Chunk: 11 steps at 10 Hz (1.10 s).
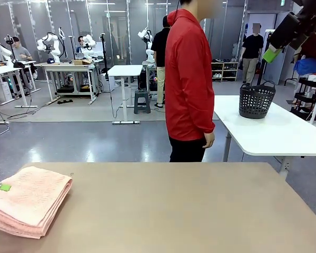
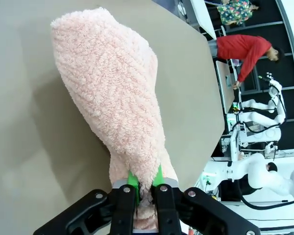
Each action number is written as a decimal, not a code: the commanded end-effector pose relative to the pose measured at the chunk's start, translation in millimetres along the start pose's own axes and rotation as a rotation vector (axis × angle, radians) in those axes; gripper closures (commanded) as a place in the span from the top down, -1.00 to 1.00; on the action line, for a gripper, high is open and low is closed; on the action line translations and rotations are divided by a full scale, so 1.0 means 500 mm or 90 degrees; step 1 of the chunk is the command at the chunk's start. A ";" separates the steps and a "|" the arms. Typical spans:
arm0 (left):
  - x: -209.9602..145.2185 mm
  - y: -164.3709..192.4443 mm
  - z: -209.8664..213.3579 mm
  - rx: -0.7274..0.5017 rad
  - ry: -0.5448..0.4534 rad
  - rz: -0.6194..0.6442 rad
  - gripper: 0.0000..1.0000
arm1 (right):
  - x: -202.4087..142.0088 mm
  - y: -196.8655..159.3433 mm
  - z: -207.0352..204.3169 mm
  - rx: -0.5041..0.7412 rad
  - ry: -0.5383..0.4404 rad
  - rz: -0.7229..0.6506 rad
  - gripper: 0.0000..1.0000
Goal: Fold the towel.
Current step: Pick up the 100 cm Hotel Towel and place it on the left side of the table.
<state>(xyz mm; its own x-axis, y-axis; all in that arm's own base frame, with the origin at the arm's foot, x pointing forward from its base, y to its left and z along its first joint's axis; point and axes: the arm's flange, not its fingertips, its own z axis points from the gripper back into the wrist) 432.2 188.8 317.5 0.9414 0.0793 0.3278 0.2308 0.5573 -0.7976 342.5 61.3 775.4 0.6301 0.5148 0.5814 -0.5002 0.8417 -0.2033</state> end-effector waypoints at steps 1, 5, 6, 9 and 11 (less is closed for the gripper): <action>0.003 0.007 0.000 0.013 -0.002 -0.012 -0.75 | -0.002 0.001 0.001 0.001 0.002 -0.001 1.00; -0.007 -0.009 0.005 0.057 -0.037 -0.013 0.73 | -0.002 0.001 0.001 0.001 0.002 -0.001 1.00; -0.014 -0.019 0.008 0.068 -0.037 -0.020 1.00 | -0.002 0.001 0.001 0.001 0.002 -0.001 1.00; -0.034 -0.064 0.039 0.173 -0.053 -0.077 0.83 | -0.002 0.001 0.001 0.001 0.002 -0.001 1.00; -0.049 -0.122 0.057 0.209 -0.065 -0.109 1.00 | -0.002 0.001 0.001 0.001 0.002 -0.001 1.00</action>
<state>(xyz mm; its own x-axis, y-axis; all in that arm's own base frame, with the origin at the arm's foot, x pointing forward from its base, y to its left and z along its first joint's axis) 401.9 192.5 365.0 0.8751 0.0608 0.4800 0.2652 0.7695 -0.5810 342.6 61.4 775.3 0.6301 0.5149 0.5812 -0.5003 0.8417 -0.2032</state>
